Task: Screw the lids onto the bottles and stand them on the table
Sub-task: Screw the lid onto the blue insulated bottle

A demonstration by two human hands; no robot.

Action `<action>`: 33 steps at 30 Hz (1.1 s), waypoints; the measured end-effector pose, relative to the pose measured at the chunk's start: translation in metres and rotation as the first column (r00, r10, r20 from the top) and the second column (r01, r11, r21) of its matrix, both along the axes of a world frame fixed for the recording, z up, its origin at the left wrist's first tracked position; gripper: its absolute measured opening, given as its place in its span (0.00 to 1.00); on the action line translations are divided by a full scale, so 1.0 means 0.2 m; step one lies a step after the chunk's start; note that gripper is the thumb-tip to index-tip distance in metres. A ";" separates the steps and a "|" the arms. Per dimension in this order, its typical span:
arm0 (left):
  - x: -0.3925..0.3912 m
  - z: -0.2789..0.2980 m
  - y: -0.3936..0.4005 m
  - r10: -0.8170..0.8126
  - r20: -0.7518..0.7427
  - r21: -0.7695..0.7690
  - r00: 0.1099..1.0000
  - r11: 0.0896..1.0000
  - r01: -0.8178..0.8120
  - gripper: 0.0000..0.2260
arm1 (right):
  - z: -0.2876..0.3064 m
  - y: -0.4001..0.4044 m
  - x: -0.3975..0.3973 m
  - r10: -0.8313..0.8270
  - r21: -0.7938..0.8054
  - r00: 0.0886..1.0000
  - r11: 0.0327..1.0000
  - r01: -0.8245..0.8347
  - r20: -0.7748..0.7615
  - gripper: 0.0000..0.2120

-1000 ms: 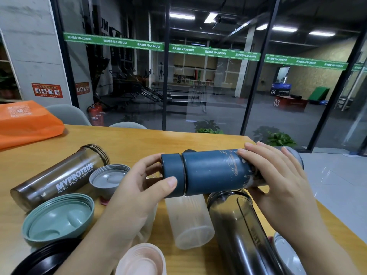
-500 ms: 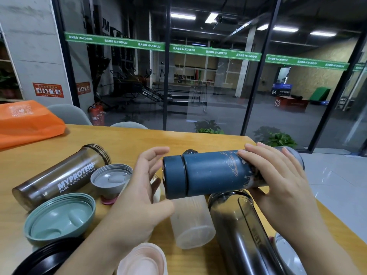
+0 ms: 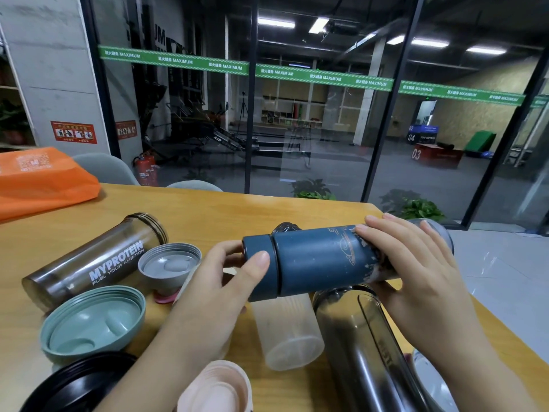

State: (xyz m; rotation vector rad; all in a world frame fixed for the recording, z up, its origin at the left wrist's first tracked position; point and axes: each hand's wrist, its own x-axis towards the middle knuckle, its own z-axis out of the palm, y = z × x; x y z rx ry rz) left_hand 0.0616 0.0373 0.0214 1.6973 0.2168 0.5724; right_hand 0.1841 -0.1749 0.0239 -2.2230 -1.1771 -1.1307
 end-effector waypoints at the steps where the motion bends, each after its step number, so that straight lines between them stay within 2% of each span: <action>1: 0.00 0.00 0.01 -0.015 0.020 0.002 1.000 1.000 0.015 0.28 | 0.00 0.00 0.00 0.001 -0.005 1.000 1.000 -0.001 -0.006 0.42; 11: 0.00 -0.03 0.03 -0.109 0.084 0.071 0.990 0.992 0.103 0.26 | 0.00 0.00 0.00 -0.016 -0.029 1.000 0.999 0.015 -0.017 0.43; 20: 0.01 -0.03 0.03 -0.137 0.040 0.168 0.990 0.977 0.128 0.33 | 0.00 0.00 0.00 -0.031 -0.032 0.999 0.999 0.031 -0.016 0.42; 24: 0.03 -0.02 0.03 -0.062 0.024 -0.015 0.998 0.998 0.062 0.28 | 0.01 0.00 0.00 -0.022 -0.023 1.000 0.999 0.021 -0.010 0.43; 27: 0.03 -0.04 0.02 -0.077 0.015 -0.113 0.997 0.990 0.078 0.37 | 0.00 0.01 -0.01 -0.004 -0.011 1.000 1.000 0.004 -0.003 0.42; 28: 0.03 -0.04 0.02 -0.099 0.009 -0.137 0.995 0.986 0.100 0.36 | 0.00 0.00 -0.01 0.000 -0.010 1.000 1.000 0.000 -0.004 0.41; 30: 0.02 -0.03 0.00 -0.113 0.027 -0.163 0.993 0.980 0.116 0.33 | 0.00 0.00 -0.01 0.003 -0.013 1.000 1.000 -0.003 -0.007 0.41; 33: 0.03 -0.03 0.01 -0.124 0.056 -0.119 0.991 0.984 0.130 0.34 | 0.00 0.00 -0.01 0.004 -0.007 1.000 1.000 -0.004 -0.017 0.41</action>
